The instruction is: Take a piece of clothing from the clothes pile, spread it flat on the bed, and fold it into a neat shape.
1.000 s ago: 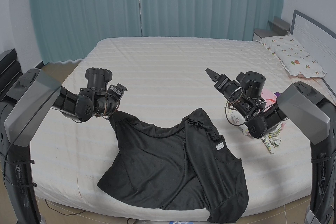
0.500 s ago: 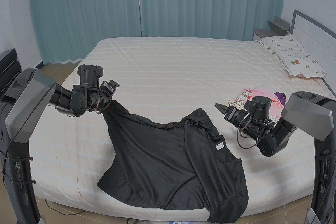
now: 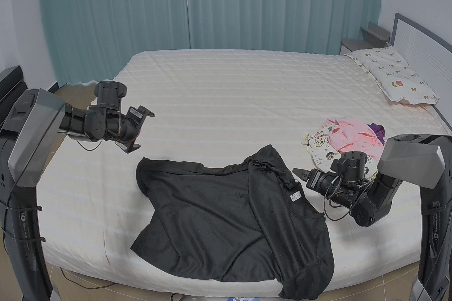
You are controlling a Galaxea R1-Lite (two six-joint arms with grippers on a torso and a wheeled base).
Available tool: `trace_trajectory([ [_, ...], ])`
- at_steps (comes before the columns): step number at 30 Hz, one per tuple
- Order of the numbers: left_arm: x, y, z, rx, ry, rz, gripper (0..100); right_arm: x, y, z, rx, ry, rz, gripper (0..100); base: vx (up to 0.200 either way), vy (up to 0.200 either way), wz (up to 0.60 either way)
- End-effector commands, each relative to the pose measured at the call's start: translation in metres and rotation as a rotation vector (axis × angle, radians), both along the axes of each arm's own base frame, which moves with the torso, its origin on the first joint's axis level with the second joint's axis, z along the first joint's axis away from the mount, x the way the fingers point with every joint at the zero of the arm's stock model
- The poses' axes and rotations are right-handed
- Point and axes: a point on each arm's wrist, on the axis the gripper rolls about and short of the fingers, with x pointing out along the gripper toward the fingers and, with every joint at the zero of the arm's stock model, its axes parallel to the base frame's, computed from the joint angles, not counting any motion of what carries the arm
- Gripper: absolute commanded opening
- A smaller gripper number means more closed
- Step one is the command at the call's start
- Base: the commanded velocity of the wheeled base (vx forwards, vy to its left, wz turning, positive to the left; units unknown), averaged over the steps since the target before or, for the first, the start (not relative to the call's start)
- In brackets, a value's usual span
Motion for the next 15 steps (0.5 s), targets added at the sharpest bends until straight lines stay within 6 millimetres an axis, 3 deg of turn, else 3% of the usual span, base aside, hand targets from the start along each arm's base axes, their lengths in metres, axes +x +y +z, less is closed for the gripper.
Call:
trace_trajectory([
  [1, -0.003, 0.014, 0.003, -0.003, 0.005, 0.026, 100, -0.003, -0.001, -0.017, -0.004, 0.041, 0.022, 100, 0.0, 0.0, 0.0],
  [4, -0.01, 0.015, -0.001, -0.004, 0.034, 0.025, 100, 0.0, 0.0, -0.021, 0.003, 0.028, 0.031, 100, 0.0, 0.0, 0.0],
  [15, -0.067, 0.014, -0.019, -0.051, 0.118, -0.035, 100, 0.019, 0.004, -0.027, 0.029, -0.005, 0.079, 100, 0.0, 0.0, 0.0],
])
